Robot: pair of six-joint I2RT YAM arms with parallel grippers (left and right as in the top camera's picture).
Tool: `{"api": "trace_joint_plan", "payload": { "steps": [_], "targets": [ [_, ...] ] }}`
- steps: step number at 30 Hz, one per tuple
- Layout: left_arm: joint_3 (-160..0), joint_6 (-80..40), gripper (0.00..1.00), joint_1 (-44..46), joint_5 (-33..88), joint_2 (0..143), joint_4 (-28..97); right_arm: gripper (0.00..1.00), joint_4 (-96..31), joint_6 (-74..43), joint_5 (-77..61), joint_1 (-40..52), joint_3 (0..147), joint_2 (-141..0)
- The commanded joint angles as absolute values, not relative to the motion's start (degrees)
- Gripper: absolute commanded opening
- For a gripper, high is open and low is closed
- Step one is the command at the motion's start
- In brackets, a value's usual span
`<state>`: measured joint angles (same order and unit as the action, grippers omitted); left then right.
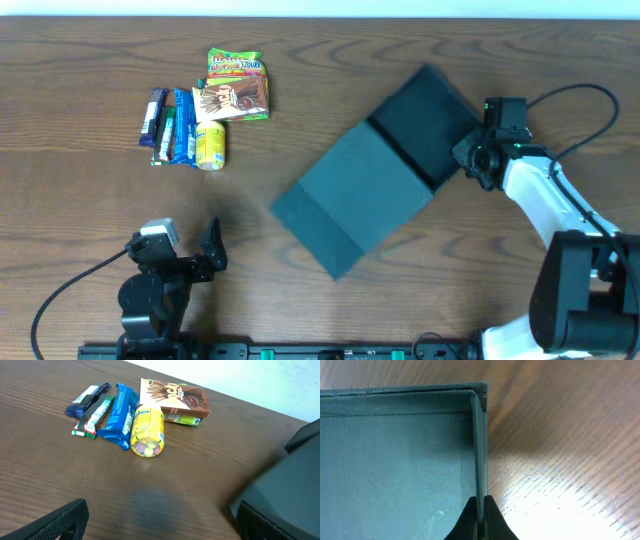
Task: Pack container
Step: 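Drag and rotate the green box up-right with the right gripper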
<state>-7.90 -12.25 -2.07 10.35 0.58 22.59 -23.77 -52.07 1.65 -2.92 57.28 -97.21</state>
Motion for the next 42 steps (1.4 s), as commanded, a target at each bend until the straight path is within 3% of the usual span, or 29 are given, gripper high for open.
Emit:
{"api": "trace_joint_plan", "payload": {
  "steps": [1, 3, 5, 6, 8, 13, 16, 18, 19, 21, 23, 28, 35, 40, 42],
  "targets": [
    [-6.74, -12.88, 0.95, -1.85, 10.55, 0.21, 22.90, 0.01, -23.75, -60.97, 0.32, -4.93, 56.55, -97.71],
    [-6.74, -12.88, 0.96, -1.85, 10.55, 0.21, 22.90, 0.24, -22.83, -60.25, 0.19, -5.02, 56.55, -97.71],
    [-6.74, -12.88, 0.95, -1.85, 10.55, 0.21, 22.90, 0.57, -21.26, -56.58, 0.16, -5.02, 56.58, -97.71],
    [-6.74, -12.88, 0.95, -1.85, 10.55, 0.21, 22.90, 0.68, -20.49, -55.07, 0.16, -5.02, 56.58, -97.69],
    [-6.74, -12.88, 0.95, -1.85, 10.55, 0.21, 22.90, 0.77, -19.38, -52.29, 0.19, -5.02, 56.58, -97.12],
    [-6.74, -12.88, 0.95, -1.85, 10.55, 0.21, 22.90, 0.82, -15.86, -42.44, 1.19, -5.85, 56.58, -89.84],
    [-6.74, -12.88, 0.96, -1.85, 10.55, 0.21, 22.90, 0.83, -12.12, -26.55, 1.45, -5.69, 56.58, -79.40],
    [-6.74, -12.88, 0.95, -1.85, 10.55, 0.21, 22.90, 0.96, -11.27, -13.98, -0.62, -5.13, 56.58, -73.80],
    [-6.74, -12.88, 0.95, -1.85, 10.55, 0.21, 22.90, 0.98, -11.33, -8.27, -1.65, -4.75, 56.58, -71.55],
    [-6.74, -12.88, 0.95, -1.85, 10.55, 0.21, 22.90, 0.88, -12.95, 0.56, -3.33, -4.29, 56.58, -67.79],
    [-6.74, -12.88, 0.96, -1.85, 10.55, 0.21, 22.90, 0.87, -15.94, 4.56, -4.38, -4.29, 56.58, -66.28],
    [-6.74, -12.88, 0.95, -1.85, 10.55, 0.21, 22.90, 0.96, -30.46, 13.72, -13.98, -3.77, 56.58, -66.72],
    [-6.74, -12.88, 0.95, -1.85, 10.55, 0.21, 22.90, 0.96, -32.62, 22.85, -8.80, -0.75, 56.55, -68.62],
    [-6.74, -12.88, 0.95, -1.85, 10.55, 0.21, 22.90, 0.98, -39.77, 38.68, -8.73, 1.21, 56.53, -69.80],
    [-6.74, -12.88, 0.95, -1.85, 10.55, 0.21, 22.90, 0.99, -39.81, 39.11, -5.56, 1.98, 56.51, -69.95]
  ]
}}
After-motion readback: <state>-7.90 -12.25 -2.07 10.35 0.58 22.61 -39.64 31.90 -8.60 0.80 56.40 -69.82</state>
